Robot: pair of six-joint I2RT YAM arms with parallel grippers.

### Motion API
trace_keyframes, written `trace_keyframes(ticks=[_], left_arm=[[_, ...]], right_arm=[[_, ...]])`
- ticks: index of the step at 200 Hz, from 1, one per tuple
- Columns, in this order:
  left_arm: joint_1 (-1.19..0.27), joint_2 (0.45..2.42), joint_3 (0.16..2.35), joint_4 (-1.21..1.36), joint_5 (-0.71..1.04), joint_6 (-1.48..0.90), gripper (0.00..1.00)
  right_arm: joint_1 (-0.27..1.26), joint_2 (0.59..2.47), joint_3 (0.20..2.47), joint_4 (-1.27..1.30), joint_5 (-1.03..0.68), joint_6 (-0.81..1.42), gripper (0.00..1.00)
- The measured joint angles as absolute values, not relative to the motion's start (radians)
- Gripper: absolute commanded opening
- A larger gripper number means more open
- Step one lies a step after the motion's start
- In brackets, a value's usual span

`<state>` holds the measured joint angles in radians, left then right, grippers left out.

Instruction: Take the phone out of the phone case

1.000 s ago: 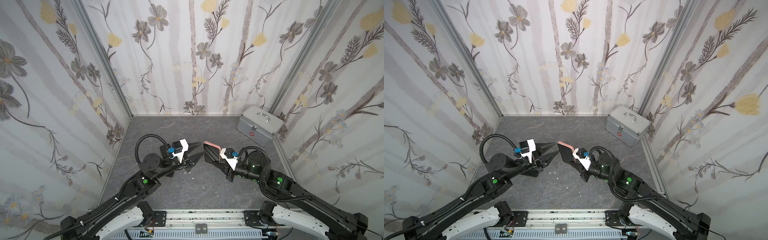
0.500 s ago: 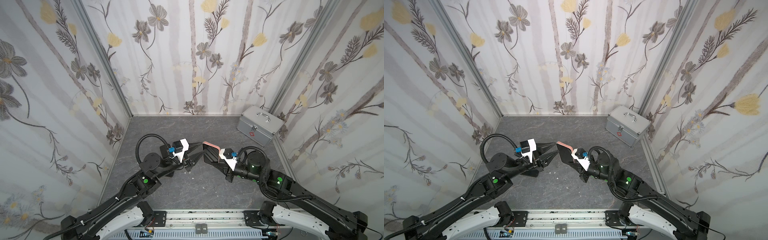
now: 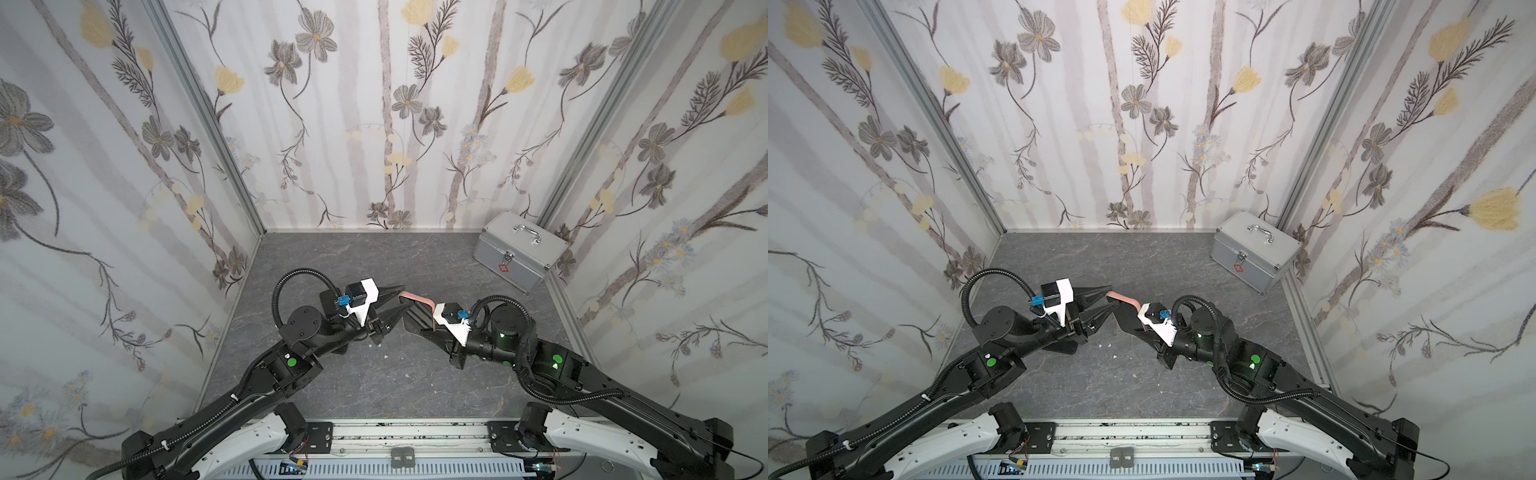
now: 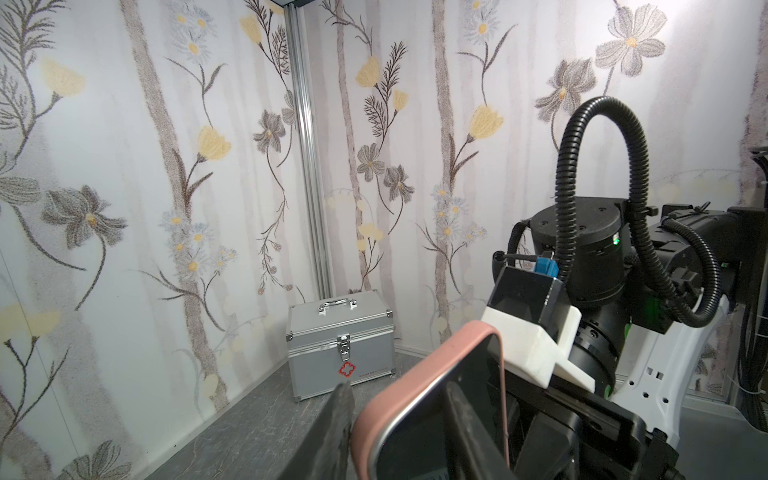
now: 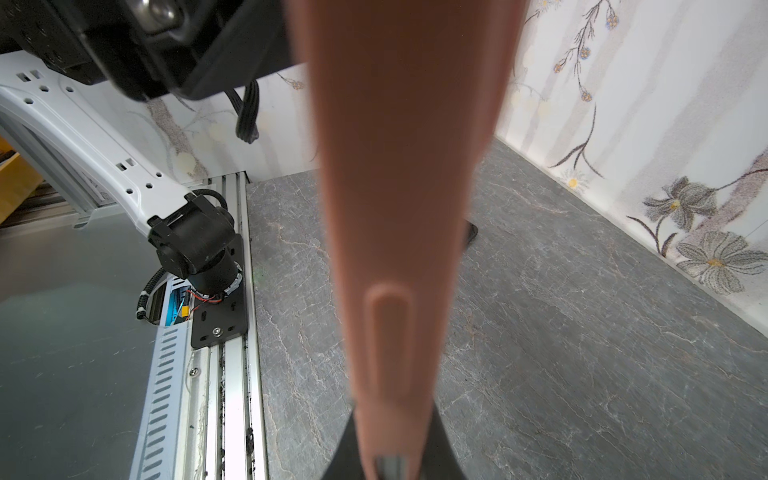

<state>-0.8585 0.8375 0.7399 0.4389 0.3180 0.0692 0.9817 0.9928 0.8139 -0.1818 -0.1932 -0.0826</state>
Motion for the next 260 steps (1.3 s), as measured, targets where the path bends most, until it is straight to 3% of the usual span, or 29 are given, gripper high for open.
trace_keyframes(ticks=[28, 65, 260], left_arm=[[-0.859, 0.827, 0.733, 0.438, 0.308, 0.070, 0.51], [-0.859, 0.824, 0.731, 0.439, 0.307, 0.070, 0.47], [-0.859, 0.846, 0.732, 0.439, 0.319, 0.070, 0.44]], right_arm=[[0.983, 0.952, 0.786, -0.173, -0.115, -0.059, 0.00], [0.981, 0.937, 0.779, -0.166, -0.021, -0.027, 0.00], [0.981, 0.987, 0.797, -0.166, -0.097, -0.020, 0.00]])
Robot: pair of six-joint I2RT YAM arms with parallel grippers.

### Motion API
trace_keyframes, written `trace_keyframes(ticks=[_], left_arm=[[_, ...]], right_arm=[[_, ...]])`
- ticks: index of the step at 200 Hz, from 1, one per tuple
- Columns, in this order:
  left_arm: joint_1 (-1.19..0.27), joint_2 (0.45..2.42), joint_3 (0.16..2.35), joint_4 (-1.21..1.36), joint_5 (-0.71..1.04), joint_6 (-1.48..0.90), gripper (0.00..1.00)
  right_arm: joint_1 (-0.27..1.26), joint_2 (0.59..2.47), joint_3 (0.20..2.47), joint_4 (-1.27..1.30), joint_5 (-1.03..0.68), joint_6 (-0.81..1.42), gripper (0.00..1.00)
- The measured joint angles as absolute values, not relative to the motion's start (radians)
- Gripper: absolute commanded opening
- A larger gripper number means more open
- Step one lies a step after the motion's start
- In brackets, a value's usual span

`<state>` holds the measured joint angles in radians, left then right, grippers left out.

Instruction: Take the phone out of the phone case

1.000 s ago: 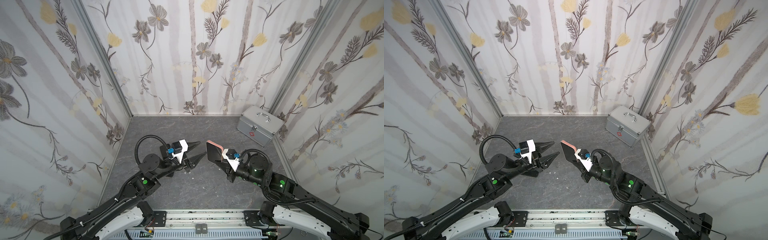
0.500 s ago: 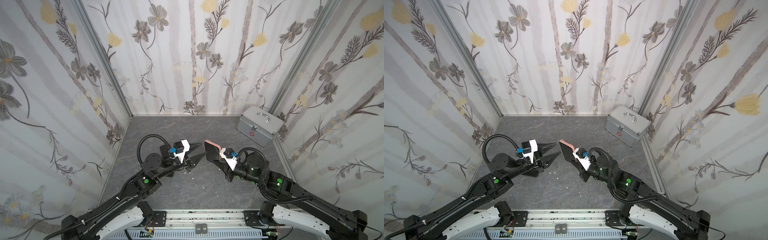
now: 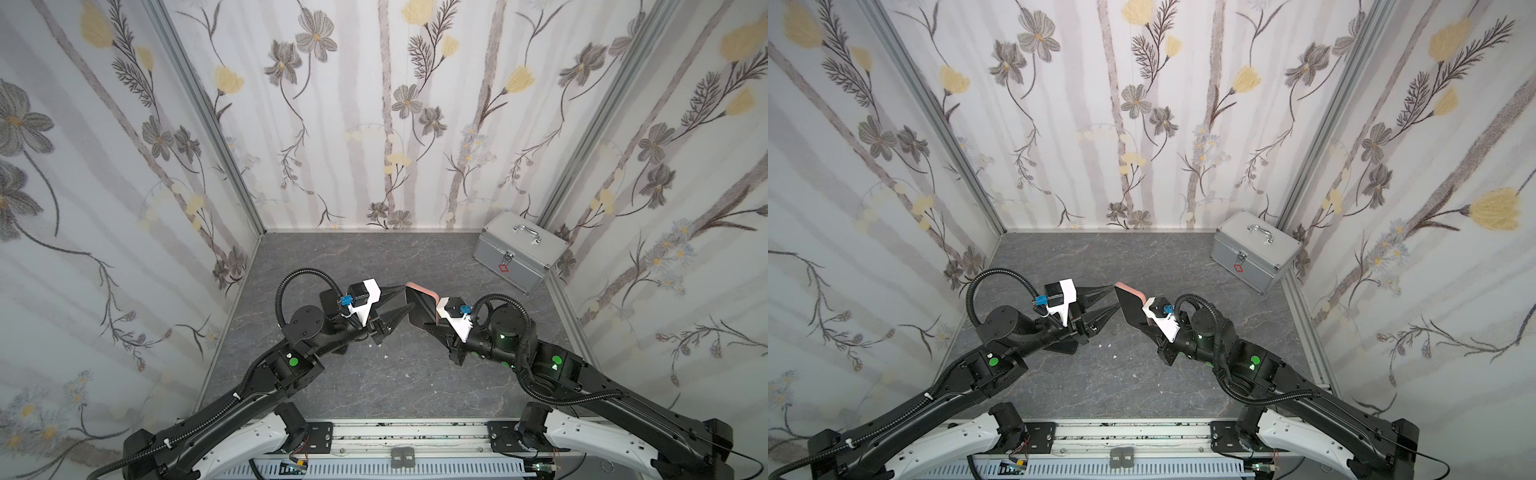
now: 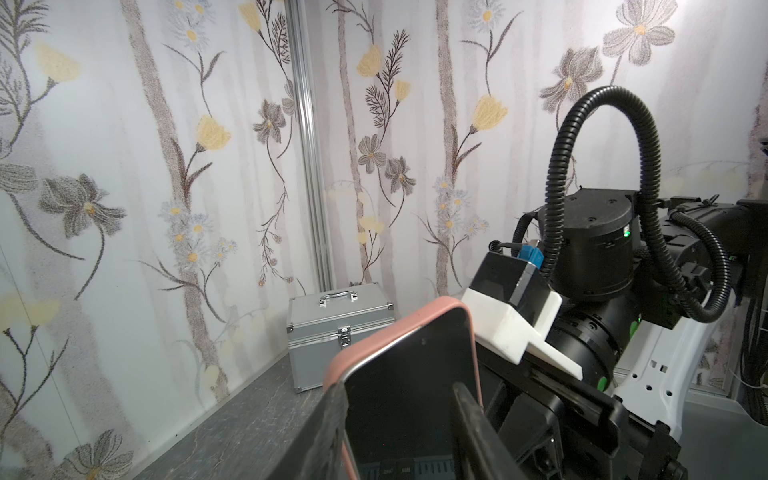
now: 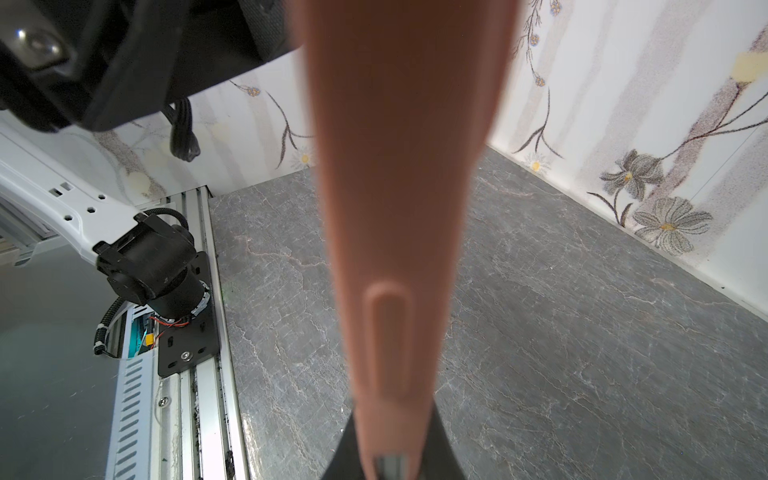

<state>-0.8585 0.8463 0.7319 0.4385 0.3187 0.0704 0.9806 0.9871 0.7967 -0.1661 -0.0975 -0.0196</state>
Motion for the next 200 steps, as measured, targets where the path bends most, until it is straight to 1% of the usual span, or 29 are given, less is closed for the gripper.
trace_keyframes(ticks=[32, 200], left_arm=[[-0.859, 0.846, 0.732, 0.439, 0.317, 0.071, 0.46], [-0.857, 0.863, 0.729, 0.449, 0.296, 0.071, 0.45]], right_arm=[[0.981, 0.986, 0.797, -0.166, -0.099, -0.020, 0.00], [0.981, 1.007, 0.802, -0.167, -0.104, -0.023, 0.00]])
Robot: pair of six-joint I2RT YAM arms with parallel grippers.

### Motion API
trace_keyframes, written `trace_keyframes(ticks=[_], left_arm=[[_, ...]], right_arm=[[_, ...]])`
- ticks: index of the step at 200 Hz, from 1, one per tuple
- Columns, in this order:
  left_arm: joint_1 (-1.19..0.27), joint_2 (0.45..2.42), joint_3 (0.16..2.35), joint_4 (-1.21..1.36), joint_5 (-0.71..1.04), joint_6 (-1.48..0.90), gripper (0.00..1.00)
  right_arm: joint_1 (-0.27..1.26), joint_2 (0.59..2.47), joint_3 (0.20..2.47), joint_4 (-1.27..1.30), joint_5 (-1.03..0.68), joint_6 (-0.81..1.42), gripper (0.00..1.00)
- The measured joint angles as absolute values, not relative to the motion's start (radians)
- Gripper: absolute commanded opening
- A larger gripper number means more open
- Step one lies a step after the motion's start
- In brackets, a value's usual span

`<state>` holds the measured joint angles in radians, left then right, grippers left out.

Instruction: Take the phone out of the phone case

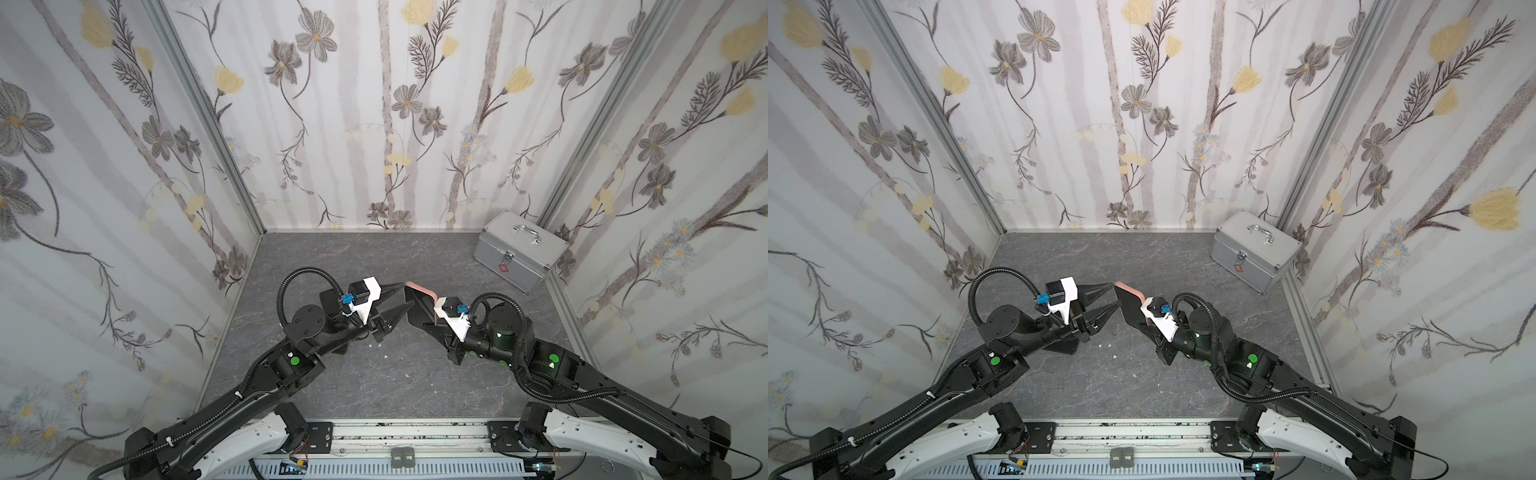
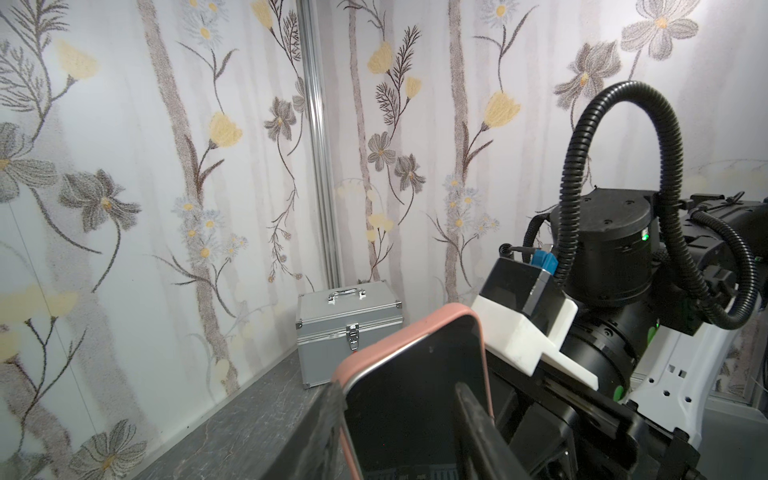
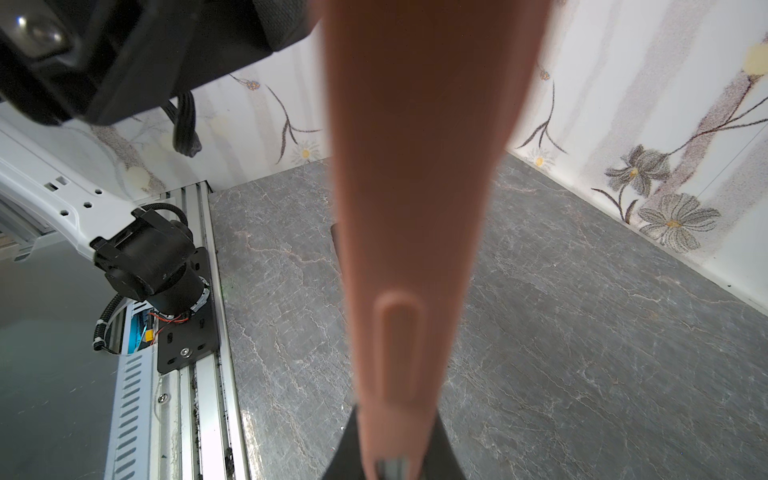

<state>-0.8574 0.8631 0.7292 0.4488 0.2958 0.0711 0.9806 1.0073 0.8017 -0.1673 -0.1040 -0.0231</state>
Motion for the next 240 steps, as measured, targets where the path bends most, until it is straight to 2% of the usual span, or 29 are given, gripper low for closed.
trace_keyframes(ticks=[75, 240], left_arm=[[-0.858, 0.860, 0.729, 0.460, 0.292, 0.072, 0.47], [-0.856, 0.877, 0.723, 0.464, 0.289, 0.074, 0.45]], right_arm=[[0.987, 1.005, 0.804, -0.167, -0.103, -0.028, 0.00], [0.994, 1.016, 0.801, -0.167, -0.103, -0.031, 0.00]])
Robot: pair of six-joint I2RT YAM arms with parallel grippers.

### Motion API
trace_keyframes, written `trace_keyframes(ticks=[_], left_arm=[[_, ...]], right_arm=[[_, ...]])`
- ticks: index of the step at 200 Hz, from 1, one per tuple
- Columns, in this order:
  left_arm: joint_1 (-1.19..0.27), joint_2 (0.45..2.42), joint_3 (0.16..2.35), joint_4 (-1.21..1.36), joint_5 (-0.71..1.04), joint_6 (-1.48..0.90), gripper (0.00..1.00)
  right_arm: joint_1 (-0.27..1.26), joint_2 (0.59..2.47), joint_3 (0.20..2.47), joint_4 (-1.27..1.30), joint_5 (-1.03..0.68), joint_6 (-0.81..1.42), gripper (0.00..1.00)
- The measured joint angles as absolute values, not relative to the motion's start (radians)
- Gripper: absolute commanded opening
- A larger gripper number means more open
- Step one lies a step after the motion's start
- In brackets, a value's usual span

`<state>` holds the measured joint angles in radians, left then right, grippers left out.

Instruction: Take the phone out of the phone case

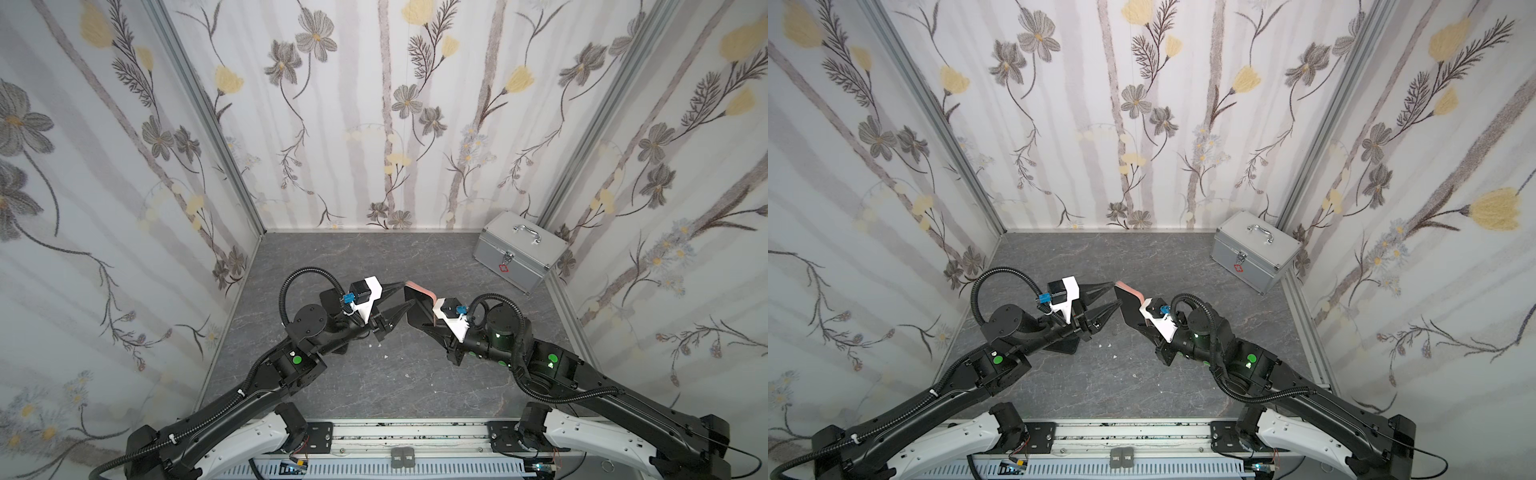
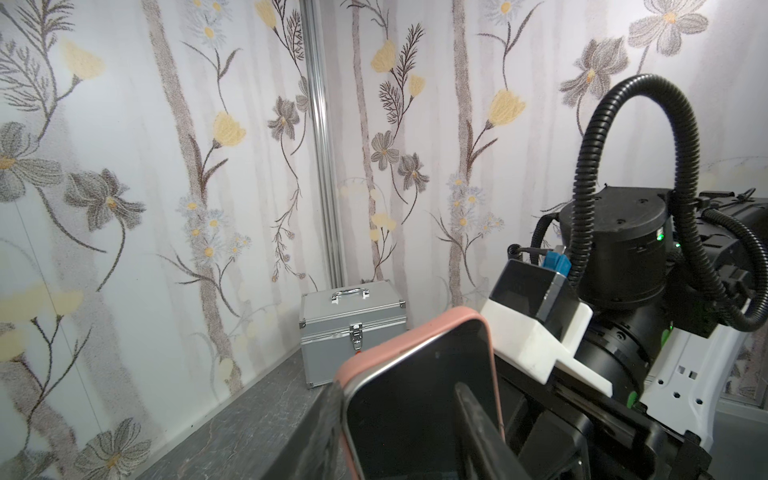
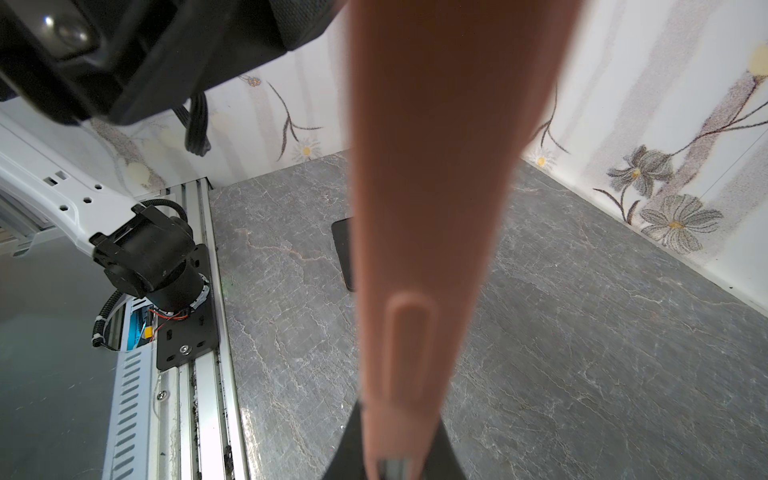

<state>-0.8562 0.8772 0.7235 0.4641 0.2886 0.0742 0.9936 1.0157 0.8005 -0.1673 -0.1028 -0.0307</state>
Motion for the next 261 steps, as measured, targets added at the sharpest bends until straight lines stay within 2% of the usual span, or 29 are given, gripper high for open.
trace_keyframes(ticks=[49, 128, 190, 261], left_arm=[[-0.856, 0.899, 0.723, 0.478, 0.290, 0.074, 0.45], [-0.854, 0.912, 0.721, 0.525, 0.353, 0.048, 0.36], [-0.854, 0.933, 0.727, 0.567, 0.440, 0.007, 0.35], [-0.852, 0.984, 0.773, 0.599, 0.593, -0.083, 0.31]], right_arm=[[1.008, 1.031, 0.813, -0.168, -0.109, -0.031, 0.00], [0.992, 1.006, 0.823, -0.179, -0.144, -0.028, 0.00], [0.901, 0.978, 0.817, -0.191, -0.325, -0.028, 0.00], [0.717, 1.003, 0.829, -0.159, -0.691, -0.053, 0.00]])
